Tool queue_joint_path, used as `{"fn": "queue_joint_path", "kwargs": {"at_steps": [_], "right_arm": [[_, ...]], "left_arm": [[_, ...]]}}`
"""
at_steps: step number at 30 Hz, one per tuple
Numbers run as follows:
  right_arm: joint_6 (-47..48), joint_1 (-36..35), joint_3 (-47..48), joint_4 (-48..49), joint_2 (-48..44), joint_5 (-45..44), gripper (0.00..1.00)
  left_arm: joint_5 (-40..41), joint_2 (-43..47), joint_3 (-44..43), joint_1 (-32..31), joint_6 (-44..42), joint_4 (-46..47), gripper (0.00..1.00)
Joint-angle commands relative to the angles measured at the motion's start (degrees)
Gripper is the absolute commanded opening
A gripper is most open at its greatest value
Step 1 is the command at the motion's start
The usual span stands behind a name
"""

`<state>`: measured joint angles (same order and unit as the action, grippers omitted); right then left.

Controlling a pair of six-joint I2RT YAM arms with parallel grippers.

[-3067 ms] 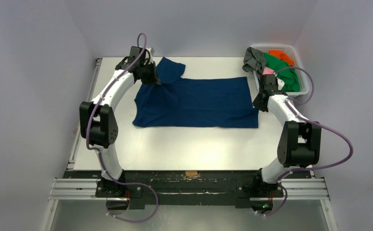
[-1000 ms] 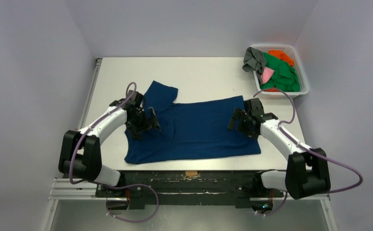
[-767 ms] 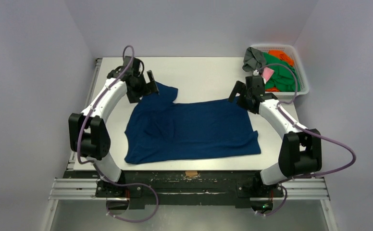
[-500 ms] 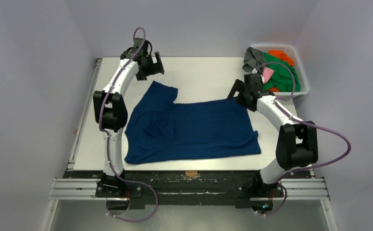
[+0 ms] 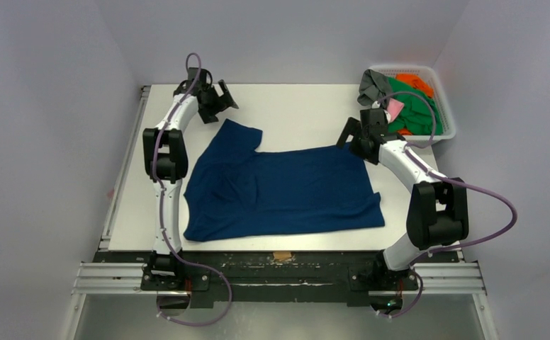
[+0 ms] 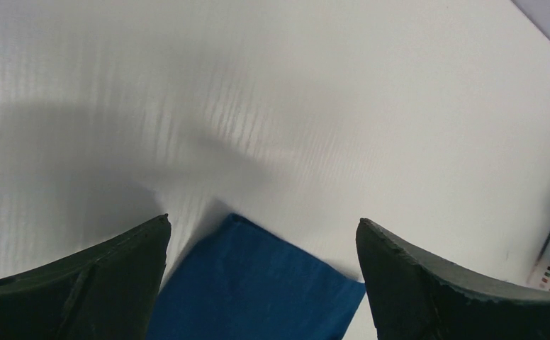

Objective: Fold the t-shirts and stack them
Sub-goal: Grab the side of the flattened tshirt furthest away from the robot with both arms

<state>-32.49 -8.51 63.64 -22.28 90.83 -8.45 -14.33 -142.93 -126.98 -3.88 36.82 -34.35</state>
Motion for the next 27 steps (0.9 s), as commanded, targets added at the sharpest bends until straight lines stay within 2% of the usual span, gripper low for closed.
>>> {"fn": "queue_joint_path", "kwargs": {"at_steps": [1, 7, 11, 14, 19, 27], "right_arm": [[0.1, 0.2, 1.4, 0.4, 0.6, -0.7, 0.99], [-0.3, 0.2, 0.5, 0.9, 0.4, 0.1, 0.99], [-0.3, 0.2, 0.0, 0.9, -0.2, 0.2, 0.99], [0.2, 0.2, -0.8, 1.0, -0.9, -0.1, 0.99], [1.0, 0.2, -1.9, 1.0, -1.7, -0.7, 0.98], [1.7, 0.2, -2.5, 0.6, -1.7, -1.5, 0.98]], "left_arm": [[-4.6, -3.1, -3.4, -0.7, 4.6, 2.2, 1.00], [-6.7, -4.3, -3.7, -1.3, 4.4, -1.5, 0.96], [-5.3, -1.2, -1.3, -2.4, 0.9, -5.5, 0.93], [-1.6, 1.2, 0.6, -3.5, -2.5, -9.4, 0.88], [6.7, 1.2, -2.3, -5.1, -7.3, -16.7, 0.60], [11.1, -1.5, -5.8, -6.2, -8.1, -19.5, 0.25]]}}
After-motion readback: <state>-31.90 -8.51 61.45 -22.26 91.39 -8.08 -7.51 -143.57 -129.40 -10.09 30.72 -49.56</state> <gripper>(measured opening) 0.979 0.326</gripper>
